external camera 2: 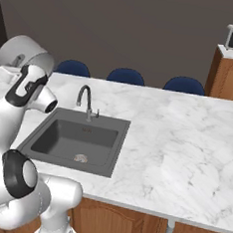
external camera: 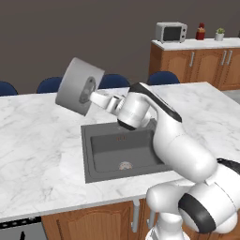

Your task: Dump the bell pepper from the pot into the sink. Then turn on the water and wash the bell pepper. Then turn off the water and put the bell pepper back in the pot.

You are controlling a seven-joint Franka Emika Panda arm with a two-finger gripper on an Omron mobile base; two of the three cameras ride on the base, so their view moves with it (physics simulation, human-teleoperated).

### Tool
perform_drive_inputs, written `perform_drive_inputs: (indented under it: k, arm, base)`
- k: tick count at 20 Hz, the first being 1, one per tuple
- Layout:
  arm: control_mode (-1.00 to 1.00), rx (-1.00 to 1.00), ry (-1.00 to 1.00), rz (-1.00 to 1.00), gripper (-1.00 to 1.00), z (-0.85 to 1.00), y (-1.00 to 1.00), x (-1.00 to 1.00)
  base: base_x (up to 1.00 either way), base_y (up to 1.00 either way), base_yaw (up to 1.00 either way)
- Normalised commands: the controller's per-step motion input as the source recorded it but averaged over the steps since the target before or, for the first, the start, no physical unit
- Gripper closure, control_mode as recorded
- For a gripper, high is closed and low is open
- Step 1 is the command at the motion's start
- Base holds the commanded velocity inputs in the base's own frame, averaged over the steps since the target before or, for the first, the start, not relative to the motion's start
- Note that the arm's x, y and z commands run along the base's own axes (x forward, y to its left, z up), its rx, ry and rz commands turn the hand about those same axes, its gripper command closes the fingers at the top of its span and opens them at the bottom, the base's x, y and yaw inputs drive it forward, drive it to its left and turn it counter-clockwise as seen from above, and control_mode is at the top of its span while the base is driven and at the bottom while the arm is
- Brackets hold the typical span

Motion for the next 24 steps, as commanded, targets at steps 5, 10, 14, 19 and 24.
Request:
perform_drive_inputs:
  k: [5, 10, 14, 19, 24]
  arm:
    - [-1.00, 0.14, 0.03, 0.20, 1.00, 0.00, -0.04, 0.13]
    - [-1.00, 0.19, -0.02, 0.06, 1.00, 0.00, -0.19, 0.07]
    - [-1.00, 0.15, -0.02, 0.00, 1.00, 0.00, -0.22, 0.02]
    - [-1.00, 0.11, 0.00, 0.00, 1.00, 0.15, -0.18, 0.01]
    - [-1.00, 0.02, 0.00, -0.02, 1.00, 0.32, -0.50, 0.03]
  base:
    - [0.00, 0.00, 0.00]
    - [0.00, 0.00, 0.00]
    - [0.00, 0.00, 0.00]
    - [0.00, 0.00, 0.00]
    - [0.00, 0.00, 0.00]
